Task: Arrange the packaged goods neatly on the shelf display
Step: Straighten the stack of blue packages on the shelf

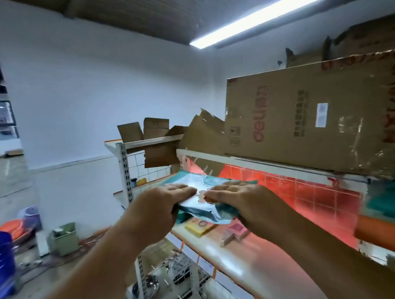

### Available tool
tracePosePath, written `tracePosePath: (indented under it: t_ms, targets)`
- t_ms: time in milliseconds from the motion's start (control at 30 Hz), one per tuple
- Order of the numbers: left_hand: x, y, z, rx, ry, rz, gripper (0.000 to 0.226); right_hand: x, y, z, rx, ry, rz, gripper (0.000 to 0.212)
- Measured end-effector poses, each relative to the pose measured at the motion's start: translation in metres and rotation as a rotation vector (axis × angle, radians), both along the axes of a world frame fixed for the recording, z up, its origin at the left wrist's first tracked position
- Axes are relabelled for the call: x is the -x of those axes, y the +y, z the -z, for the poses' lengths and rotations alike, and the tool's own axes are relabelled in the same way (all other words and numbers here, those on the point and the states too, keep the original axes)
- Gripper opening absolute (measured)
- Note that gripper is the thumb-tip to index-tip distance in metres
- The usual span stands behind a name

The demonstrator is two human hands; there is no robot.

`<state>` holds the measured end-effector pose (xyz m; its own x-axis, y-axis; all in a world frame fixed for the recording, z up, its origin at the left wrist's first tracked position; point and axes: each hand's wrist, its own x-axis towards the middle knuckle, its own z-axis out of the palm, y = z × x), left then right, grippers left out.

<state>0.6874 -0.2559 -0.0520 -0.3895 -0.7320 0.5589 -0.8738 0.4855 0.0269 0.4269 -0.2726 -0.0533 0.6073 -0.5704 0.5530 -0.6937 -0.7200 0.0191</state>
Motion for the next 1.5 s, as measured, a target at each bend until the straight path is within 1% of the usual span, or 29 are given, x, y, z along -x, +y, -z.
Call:
tracePosePath:
  t_ms: [67,167,333,567,700,900,1033,1300,1400,1500]
  targets:
    - [-0.018,-0.013,0.008,-0.018,-0.003,-0.058,0.056,-0.019,-0.026,0.013,-0.01,0.002,-0.045,0.062]
    - [-0.034,-0.037,0.018,-0.033,-0.006,-0.116,0.055,-0.04,-0.066,0.031,-0.023,-0.019,-0.093,0.064]
    - [-0.048,-0.092,0.031,-0.063,-0.008,-0.181,0.054,-0.06,-0.134,0.042,-0.017,-0.053,-0.158,0.053]
    - [-0.063,-0.167,0.039,-0.096,0.0,-0.264,0.053,-0.08,-0.224,0.055,-0.063,-0.039,-0.218,0.06]
    - [-0.075,-0.199,0.047,-0.098,0.001,-0.275,0.053,-0.091,-0.253,0.063,-0.082,-0.028,-0.219,0.061]
    - [-0.113,-0.254,0.067,-0.124,0.024,-0.244,0.055,-0.126,-0.298,0.072,-0.111,0.024,-0.187,0.067]
    - [-0.148,-0.299,0.078,-0.144,0.018,-0.194,0.059,-0.156,-0.328,0.083,-0.121,0.018,-0.142,0.066]
    - [-0.217,-0.384,0.1,-0.197,-0.001,-0.017,0.055,-0.22,-0.387,0.12,-0.143,0.045,0.045,0.062]
    - [-0.231,-0.411,0.111,-0.232,-0.026,0.04,0.056,-0.237,-0.393,0.13,-0.147,0.051,0.126,0.056]
    - [-0.236,-0.437,0.127,-0.276,-0.031,0.094,0.056,-0.247,-0.391,0.147,-0.179,0.065,0.191,0.061]
